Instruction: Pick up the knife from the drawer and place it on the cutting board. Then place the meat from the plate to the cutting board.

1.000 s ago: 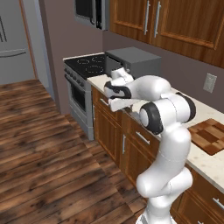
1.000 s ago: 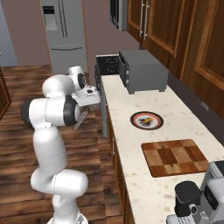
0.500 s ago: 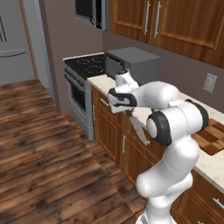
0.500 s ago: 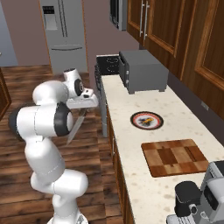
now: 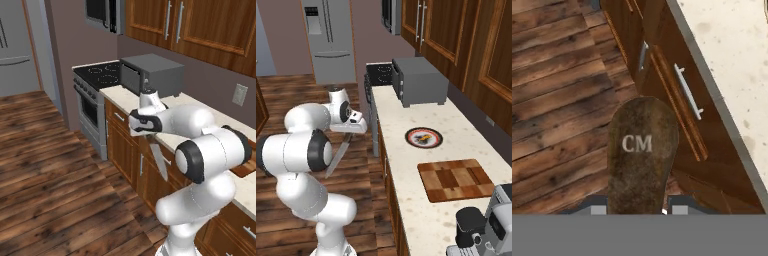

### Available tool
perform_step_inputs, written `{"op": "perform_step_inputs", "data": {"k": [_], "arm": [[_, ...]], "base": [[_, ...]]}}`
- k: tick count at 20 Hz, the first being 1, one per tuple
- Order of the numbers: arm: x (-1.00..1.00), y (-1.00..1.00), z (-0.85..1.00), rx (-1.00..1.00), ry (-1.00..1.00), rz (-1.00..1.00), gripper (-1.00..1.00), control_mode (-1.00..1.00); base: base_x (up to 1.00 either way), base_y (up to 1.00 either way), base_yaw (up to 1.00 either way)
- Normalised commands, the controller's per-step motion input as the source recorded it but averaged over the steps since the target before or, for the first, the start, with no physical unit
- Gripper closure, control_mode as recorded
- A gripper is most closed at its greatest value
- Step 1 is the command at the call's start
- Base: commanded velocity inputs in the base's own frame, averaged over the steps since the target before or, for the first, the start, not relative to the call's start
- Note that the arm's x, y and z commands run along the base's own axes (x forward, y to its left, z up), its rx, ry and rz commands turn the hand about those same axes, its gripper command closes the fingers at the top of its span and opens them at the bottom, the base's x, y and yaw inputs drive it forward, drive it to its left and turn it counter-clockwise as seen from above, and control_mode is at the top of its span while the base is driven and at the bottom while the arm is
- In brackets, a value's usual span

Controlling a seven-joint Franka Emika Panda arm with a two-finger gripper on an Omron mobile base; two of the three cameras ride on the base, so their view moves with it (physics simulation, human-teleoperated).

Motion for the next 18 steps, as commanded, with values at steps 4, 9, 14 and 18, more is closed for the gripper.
{"op": "perform_step_inputs", "data": {"k": [4, 9, 14, 18], "arm": [[0.01, 0.00, -0.02, 0.01, -0.18, 0.00, 1.00, -1.00], [0.14, 0.00, 0.00, 0.00, -0.26, 0.00, 1.00, -1.00], [0.13, 0.00, 0.00, 0.00, -0.29, -0.01, 1.00, -1.00], [0.64, 0.00, 0.00, 0.00, -0.16, -0.07, 1.00, -1.00]], "base": [[0.00, 0.00, 0.00], [0.00, 0.00, 0.00], [0.00, 0.00, 0.00], [0.00, 0.00, 0.00]]}}
